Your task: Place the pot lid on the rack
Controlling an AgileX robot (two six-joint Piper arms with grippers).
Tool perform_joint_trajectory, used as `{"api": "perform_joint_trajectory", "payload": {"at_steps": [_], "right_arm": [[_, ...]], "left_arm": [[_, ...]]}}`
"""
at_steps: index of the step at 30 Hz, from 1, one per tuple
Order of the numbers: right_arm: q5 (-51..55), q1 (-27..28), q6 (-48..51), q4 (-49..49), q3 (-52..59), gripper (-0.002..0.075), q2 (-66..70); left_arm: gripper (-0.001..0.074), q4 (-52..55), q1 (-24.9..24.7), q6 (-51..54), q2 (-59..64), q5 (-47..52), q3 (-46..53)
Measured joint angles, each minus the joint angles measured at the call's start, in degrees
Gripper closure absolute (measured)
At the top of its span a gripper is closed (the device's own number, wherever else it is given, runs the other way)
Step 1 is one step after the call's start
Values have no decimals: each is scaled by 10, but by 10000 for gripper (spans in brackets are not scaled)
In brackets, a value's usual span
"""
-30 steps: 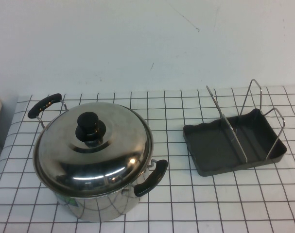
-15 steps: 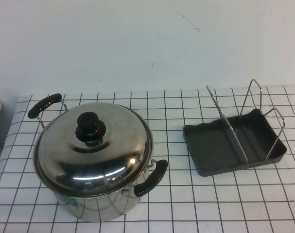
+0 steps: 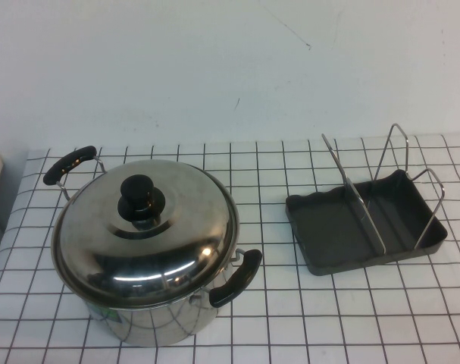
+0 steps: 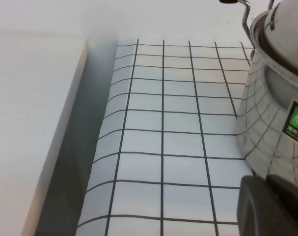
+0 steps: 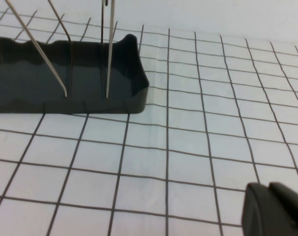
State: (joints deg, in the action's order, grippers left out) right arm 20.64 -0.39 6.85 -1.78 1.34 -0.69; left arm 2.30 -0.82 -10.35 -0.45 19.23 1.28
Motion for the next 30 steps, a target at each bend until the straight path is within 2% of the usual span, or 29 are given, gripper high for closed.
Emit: {"api": "perform_joint_trajectory", "payload": {"at_steps": [4,6,9,14,19,26,30], "right_arm": [[-18,0,0,-1,2,729,0],[-60,0,-1,-1,2,729,0],[-145,0,-1,-1,2,729,0],[-376,0,-1,-2,2,729,0],[-519,0,-1,8,2,729,0],[-559,0,5,30,2,729,0],[-509,0,23,30,-10,729,0]], "left_arm": [[738,0,0,0,0,-21,1],[738,1,0,0,0,-65,3],[738,2,0,0,0,-192,3],[738,9,0,3,0,-410,3],[738,18,0,10,0,-580,3],[738,31,0,-4,-4,-701,3],[738,24,0,-34,-4,-721,3]]}}
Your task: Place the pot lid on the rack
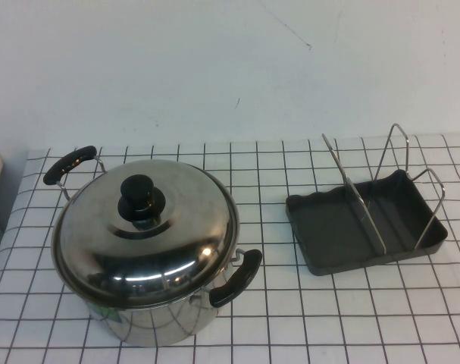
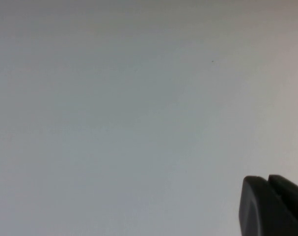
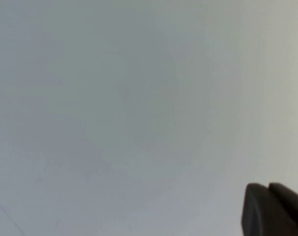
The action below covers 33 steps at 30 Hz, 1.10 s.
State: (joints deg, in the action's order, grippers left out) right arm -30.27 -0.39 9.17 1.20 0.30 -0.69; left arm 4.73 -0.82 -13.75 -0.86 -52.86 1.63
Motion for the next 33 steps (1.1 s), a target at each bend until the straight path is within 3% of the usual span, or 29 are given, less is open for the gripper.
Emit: {"api": "perform_joint_trajectory", "payload": {"at_steps": [4,11,18,22,26,33], "right_arm": [[118,0,34,0,-65,729,0],[454,0,86,0,-211,729,20],[612,0,141,18,-237,729,78],[625,0,189,41,-222,729,95],[598,0,228,65,-183,729,97],[560,0,245,85,-170,729,97]], "left_arm": [[738,1,0,-7,0,37,0],[738,20,0,-85,0,94,0],[738,77,0,-213,1,477,-130],[738,89,0,-216,38,613,-215],[738,46,0,-130,109,715,-282],[738,-267,0,259,260,782,-334]]}}
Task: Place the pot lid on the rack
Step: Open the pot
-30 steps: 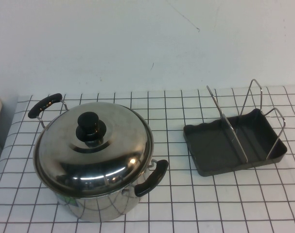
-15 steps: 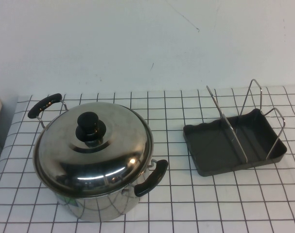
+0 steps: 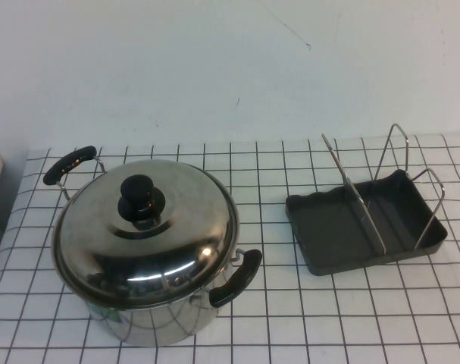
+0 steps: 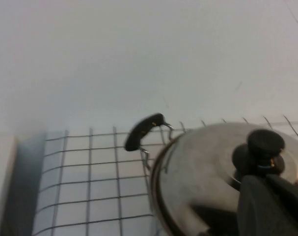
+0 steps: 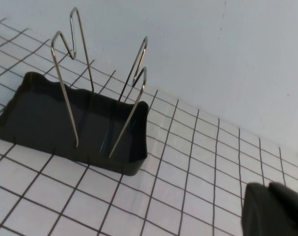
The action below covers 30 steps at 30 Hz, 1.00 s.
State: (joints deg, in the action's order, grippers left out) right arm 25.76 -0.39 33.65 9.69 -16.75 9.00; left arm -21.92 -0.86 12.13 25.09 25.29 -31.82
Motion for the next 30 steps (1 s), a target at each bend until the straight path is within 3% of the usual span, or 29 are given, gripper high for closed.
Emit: {"api": "perform_joint_trajectory", "payload": {"at_steps": [7,12,15,20,22,25,30], "right_arm": [[-2,0,7,3,0,729,0],[-2,0,13,4,0,729,0],[-2,0,13,4,0,729,0],[-2,0,13,4,0,729,0],[-2,0,13,4,0,729,0],[-2,0,13,4,0,729,0],[-11,0,13,4,8,729,0]], "left_arm": [[738,-393,-1,461,136,6,-2],[711,-620,-1,731,216,10,-3],[591,-691,-1,831,258,10,-3],[236,-727,-1,901,314,27,-3],[137,-740,-1,929,337,45,-3],[90,-747,-1,986,368,71,-4],[75,-747,-1,1012,407,84,-19]]}}
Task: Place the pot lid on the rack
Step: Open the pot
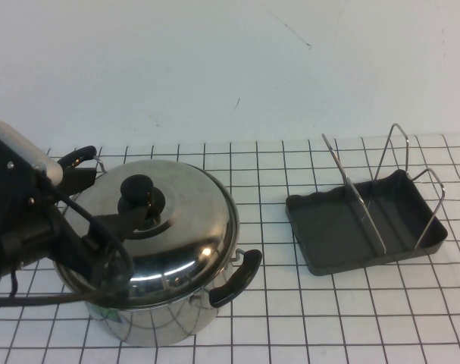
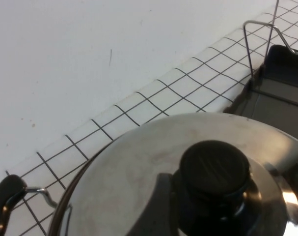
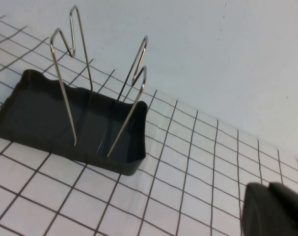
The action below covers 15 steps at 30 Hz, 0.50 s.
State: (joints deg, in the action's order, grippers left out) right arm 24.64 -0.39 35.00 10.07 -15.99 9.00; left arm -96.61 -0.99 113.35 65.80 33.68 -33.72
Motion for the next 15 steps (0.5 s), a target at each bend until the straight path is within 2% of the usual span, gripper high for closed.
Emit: {"api": "perform_joint_trajectory", "payload": {"at_steps": [8,15], "right_arm": [[-4,0,1,0,0,729,0],[-15,0,1,0,7,729,0]], "left_arm": [[74,-2,-5,13,26,0,-36],[74,-4,-80,103,43,-93,-41]]}}
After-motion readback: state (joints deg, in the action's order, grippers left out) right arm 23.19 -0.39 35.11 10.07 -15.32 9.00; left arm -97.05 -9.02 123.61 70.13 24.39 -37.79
